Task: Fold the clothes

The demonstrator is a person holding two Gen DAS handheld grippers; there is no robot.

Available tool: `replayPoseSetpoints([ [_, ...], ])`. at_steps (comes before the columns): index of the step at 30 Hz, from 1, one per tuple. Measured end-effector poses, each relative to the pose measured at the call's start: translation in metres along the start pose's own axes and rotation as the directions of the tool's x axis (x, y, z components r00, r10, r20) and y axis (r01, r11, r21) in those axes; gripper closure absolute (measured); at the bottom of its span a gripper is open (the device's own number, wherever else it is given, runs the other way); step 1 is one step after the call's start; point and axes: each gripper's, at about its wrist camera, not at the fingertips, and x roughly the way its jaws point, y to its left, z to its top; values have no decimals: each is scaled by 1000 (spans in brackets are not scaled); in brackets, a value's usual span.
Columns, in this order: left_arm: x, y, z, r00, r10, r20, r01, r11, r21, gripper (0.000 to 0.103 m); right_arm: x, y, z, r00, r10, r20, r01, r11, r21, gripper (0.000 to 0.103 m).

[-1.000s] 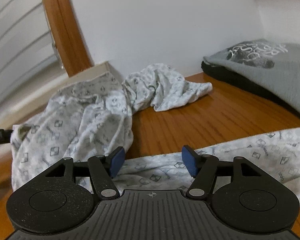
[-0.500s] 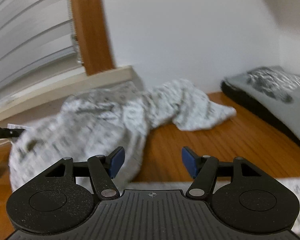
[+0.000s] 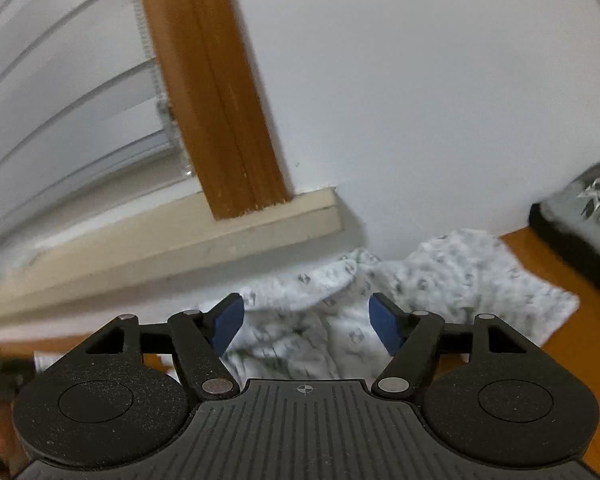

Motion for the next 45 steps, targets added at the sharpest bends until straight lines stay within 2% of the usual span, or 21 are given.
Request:
replayPoseSetpoints([
  [2, 2, -1, -1, 1000, -1, -7, 1, 1000, 2, 100, 11, -1, 3, 1000, 3, -16, -2, 999, 39, 34],
  [5, 5, 0, -3, 1000, -5, -22, 5, 1000, 3, 100, 28, 1, 3, 997, -56, -54, 58, 998, 32, 34],
  [8, 7, 0, -4, 999, -13, -39, 13, 1000, 6, 100, 35, -2, 2, 996, -64, -67, 66, 997, 33, 38],
  [9, 8, -1, -5, 999, -18, -45, 18, 1000, 10, 100, 35, -2, 1, 996, -61, -65, 63, 998, 27, 41],
  [12, 10, -3, -7, 997, -32, -68, 34, 999, 25, 100, 37, -2, 2, 996, -62, -69, 62, 998, -8, 70],
  [13, 11, -5, -8, 997, -33, -76, 35, 999, 32, 100, 37, -2, 2, 996, -63, -65, 62, 998, -22, 87],
  [14, 12, -6, -9, 996, -32, -84, 36, 998, 43, 100, 34, -1, 1, 995, -85, -47, 83, 996, -42, 94],
  [15, 13, -7, -10, 996, -32, -89, 37, 998, 51, 100, 28, 0, 2, 993, -120, -14, 119, 991, -63, 94],
  [21, 2, -5, -6, 999, -34, -41, 35, 998, 44, 100, -35, -14, 28, 975, -196, 108, 207, 972, -110, 96],
  [26, -7, -5, -2, 999, -32, 2, 32, 999, 36, 100, -118, -37, 56, 932, -299, 206, 327, 938, -118, 96],
  [28, -7, -4, -2, 1000, -26, 4, 26, 999, 34, 100, -151, -49, 65, 904, -355, 238, 389, 914, -114, 96],
  [29, -6, -4, -2, 1000, -23, 5, 23, 999, 33, 100, -166, -55, 68, 889, -383, 250, 421, 899, -121, 102],
  [33, -4, -1, -4, 1000, -19, -1, 19, 999, 26, 100, -221, -79, 73, 815, -493, 304, 544, 832, -109, 102],
  [34, -4, -1, -4, 1000, -19, -7, 19, 999, 27, 100, -228, -87, 72, 812, -505, 292, 553, 826, -109, 102],
  [38, -1, -2, -5, 1000, -16, -17, 16, 999, 28, 100, -224, -104, 56, 832, -500, 241, 538, 833, -128, 101],
  [41, -1, -1, -5, 1000, -7, -14, 7, 1000, 26, 94, -197, -105, 42, 869, -450, 207, 482, 864, -146, 99],
  [45, -2, 0, -4, 1000, -1, -8, 1, 1000, 21, 94, -149, -92, 24, 916, -371, 153, 397, 896, -199, 93],
])
